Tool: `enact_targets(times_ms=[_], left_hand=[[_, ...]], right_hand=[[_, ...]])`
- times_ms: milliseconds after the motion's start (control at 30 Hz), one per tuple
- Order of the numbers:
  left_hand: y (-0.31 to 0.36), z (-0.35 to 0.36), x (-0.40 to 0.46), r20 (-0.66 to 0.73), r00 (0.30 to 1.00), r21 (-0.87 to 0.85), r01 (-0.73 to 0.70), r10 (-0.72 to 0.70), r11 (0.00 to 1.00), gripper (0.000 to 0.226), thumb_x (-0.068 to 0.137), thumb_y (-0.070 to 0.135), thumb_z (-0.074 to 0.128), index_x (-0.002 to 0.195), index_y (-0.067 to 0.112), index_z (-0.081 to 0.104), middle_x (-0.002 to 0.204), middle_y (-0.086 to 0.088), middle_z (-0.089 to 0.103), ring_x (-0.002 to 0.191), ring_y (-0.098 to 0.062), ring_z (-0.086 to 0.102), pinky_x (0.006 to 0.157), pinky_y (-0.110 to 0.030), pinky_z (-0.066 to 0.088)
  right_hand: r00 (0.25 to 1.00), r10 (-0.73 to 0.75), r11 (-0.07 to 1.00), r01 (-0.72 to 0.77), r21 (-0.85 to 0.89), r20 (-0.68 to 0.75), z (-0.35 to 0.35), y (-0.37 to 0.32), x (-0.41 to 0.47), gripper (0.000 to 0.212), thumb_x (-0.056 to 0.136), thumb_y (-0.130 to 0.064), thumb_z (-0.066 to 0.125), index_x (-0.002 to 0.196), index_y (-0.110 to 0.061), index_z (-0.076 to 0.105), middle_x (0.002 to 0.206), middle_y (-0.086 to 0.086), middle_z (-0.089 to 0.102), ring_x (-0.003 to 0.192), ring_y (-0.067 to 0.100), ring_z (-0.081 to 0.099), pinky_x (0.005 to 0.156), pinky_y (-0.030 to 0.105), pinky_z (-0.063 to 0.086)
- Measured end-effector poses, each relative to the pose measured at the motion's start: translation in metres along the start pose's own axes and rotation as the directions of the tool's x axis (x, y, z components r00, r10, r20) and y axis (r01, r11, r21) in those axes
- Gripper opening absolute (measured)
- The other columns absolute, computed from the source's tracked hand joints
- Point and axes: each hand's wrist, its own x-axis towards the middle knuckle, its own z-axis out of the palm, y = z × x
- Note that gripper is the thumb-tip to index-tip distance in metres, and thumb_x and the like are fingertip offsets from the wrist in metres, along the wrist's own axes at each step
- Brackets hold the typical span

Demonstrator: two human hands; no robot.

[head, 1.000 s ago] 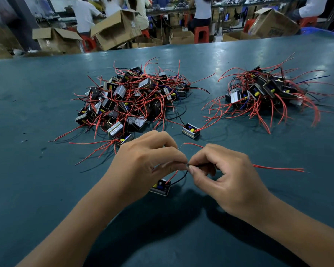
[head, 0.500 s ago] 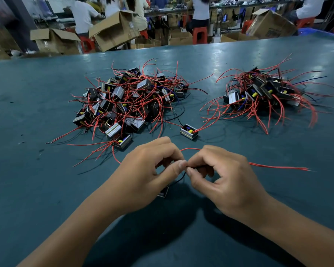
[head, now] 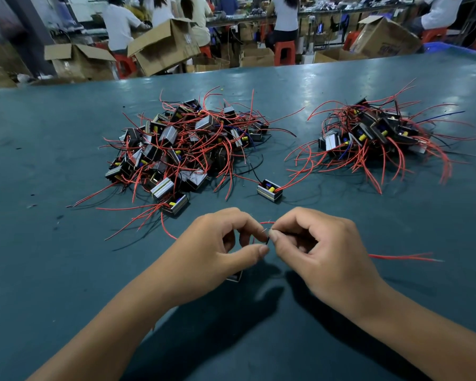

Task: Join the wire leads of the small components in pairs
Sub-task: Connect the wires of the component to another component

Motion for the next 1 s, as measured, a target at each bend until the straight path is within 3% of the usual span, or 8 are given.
enact_targets(times_ms=[133, 333, 500, 667, 800, 1000], left_hand=[[-0.002, 0.003, 0.001, -0.021, 1.000, 0.084, 0.014, -0.012, 0.996, 0.005, 0.090, 0.027, 0.073, 0.086, 0.028, 0.072, 0.081, 0.010, 0.060, 0.068, -0.019, 0.054, 0.062, -0.025, 0.042], [-0.004, -0.009, 0.000, -0.019, 0.999, 0.227, -0.038, 0.044, 0.973, 0.008, 0.086, 0.039, 0.065, 0.081, 0.033, 0.067, 0.083, 0.014, 0.059, 0.074, -0.014, 0.054, 0.063, -0.021, 0.040], [-0.010, -0.021, 0.000, -0.089, 0.996, 0.082, 0.018, -0.011, 0.997, 0.011, 0.092, 0.022, 0.071, 0.081, 0.024, 0.068, 0.069, 0.014, 0.060, 0.059, -0.006, 0.050, 0.056, -0.020, 0.040], [-0.012, -0.024, 0.001, -0.185, 0.977, 0.050, 0.113, -0.102, 0.992, 0.006, 0.092, 0.024, 0.068, 0.089, 0.028, 0.066, 0.081, 0.018, 0.065, 0.052, -0.005, 0.044, 0.051, -0.020, 0.039], [-0.014, -0.017, 0.001, -0.254, 0.959, 0.187, 0.179, -0.128, 0.966, 0.015, 0.088, 0.037, 0.070, 0.079, 0.028, 0.064, 0.077, 0.015, 0.067, 0.049, 0.002, 0.049, 0.054, -0.012, 0.036], [-0.017, -0.008, 0.003, -0.267, 0.940, 0.211, 0.273, -0.213, 0.939, 0.035, 0.082, 0.054, 0.070, 0.068, 0.023, 0.067, 0.062, 0.008, 0.069, 0.050, -0.001, 0.053, 0.049, -0.021, 0.040]], right_hand=[[0.999, -0.007, 0.999, 0.009, -0.047, 0.049, -0.003, 0.002, 0.000, 0.009, 0.083, -0.015, 0.072, 0.077, -0.021, 0.068, 0.065, -0.009, 0.062, 0.060, 0.007, 0.056, 0.055, 0.015, 0.040], [0.997, -0.013, 0.995, 0.020, -0.093, 0.076, -0.007, 0.003, 0.001, 0.012, 0.083, -0.014, 0.073, 0.074, -0.019, 0.067, 0.065, -0.011, 0.062, 0.061, 0.003, 0.056, 0.057, 0.009, 0.037], [0.984, -0.031, 0.994, 0.049, -0.096, 0.175, -0.019, 0.001, 0.007, 0.009, 0.083, -0.028, 0.071, 0.075, -0.025, 0.070, 0.069, -0.010, 0.065, 0.066, 0.011, 0.062, 0.062, 0.026, 0.049], [0.998, 0.046, 0.996, -0.043, -0.077, 0.031, -0.028, 0.007, 0.018, 0.011, 0.089, -0.023, 0.066, 0.079, -0.026, 0.069, 0.074, -0.009, 0.069, 0.069, 0.010, 0.065, 0.067, 0.028, 0.050], [0.944, 0.206, 0.977, -0.213, 0.001, 0.256, -0.021, 0.012, 0.030, 0.012, 0.090, -0.016, 0.067, 0.097, -0.025, 0.070, 0.091, -0.012, 0.075, 0.088, 0.005, 0.070, 0.088, 0.036, 0.055], [0.876, 0.257, 0.957, -0.290, 0.019, 0.407, -0.020, 0.009, 0.028, 0.010, 0.086, -0.027, 0.075, 0.095, -0.024, 0.072, 0.083, -0.007, 0.075, 0.077, 0.013, 0.071, 0.079, 0.043, 0.058]])
